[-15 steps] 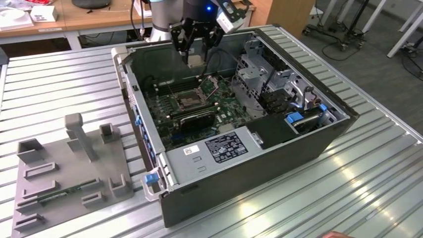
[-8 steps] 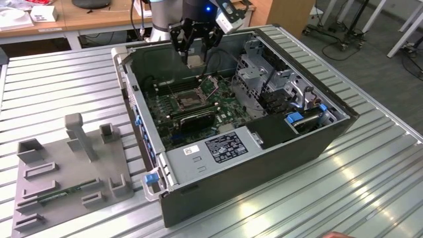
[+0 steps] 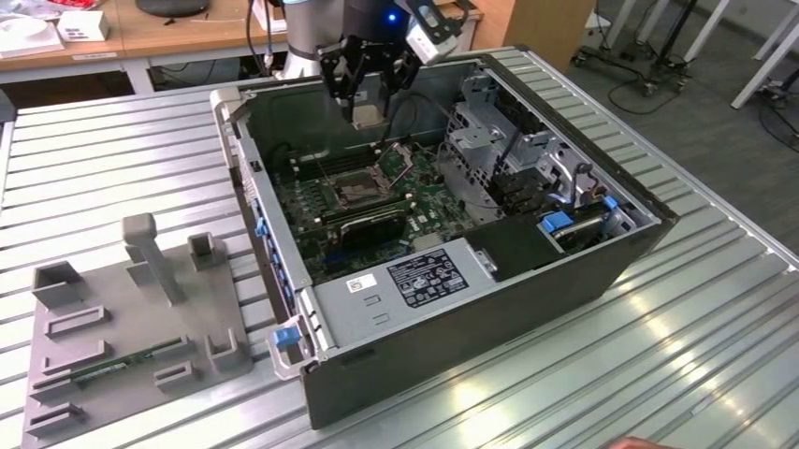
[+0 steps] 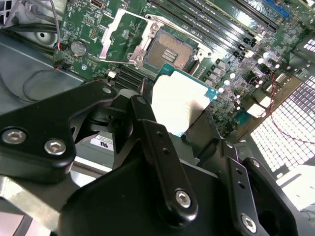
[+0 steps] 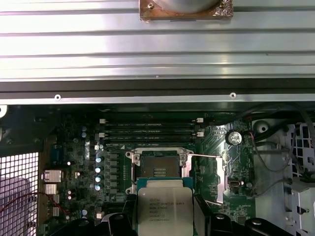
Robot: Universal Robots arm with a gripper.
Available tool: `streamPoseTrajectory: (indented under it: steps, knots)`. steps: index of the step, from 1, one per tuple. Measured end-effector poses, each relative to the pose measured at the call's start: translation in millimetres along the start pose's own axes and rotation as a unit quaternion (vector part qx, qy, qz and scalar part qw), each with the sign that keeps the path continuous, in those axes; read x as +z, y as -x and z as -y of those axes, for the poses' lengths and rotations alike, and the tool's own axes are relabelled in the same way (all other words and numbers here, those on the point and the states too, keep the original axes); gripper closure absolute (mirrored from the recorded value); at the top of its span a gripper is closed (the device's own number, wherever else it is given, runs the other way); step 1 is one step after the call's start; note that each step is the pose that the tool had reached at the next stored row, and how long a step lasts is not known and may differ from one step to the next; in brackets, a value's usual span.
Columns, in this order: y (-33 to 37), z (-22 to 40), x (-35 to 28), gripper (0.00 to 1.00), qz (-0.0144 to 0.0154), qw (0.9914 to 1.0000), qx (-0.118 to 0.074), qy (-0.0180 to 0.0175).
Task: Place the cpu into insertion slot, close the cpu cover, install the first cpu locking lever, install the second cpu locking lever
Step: 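Place the cpu into insertion slot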
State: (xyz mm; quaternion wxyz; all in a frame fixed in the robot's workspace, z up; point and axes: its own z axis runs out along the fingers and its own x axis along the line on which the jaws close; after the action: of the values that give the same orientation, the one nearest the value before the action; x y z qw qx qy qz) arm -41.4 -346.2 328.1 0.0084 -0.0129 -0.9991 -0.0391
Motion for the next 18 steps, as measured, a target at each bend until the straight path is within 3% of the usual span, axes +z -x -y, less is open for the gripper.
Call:
streamPoseTrajectory:
  steps: [7,18]
  knots:
    - [-6.2,0.9,10.2,0.46,-0.0001,1.00000,0.000,-0.0001]
    - [-6.5,2.5,30.2,0.46,-0.0001,1.00000,0.000,-0.0002]
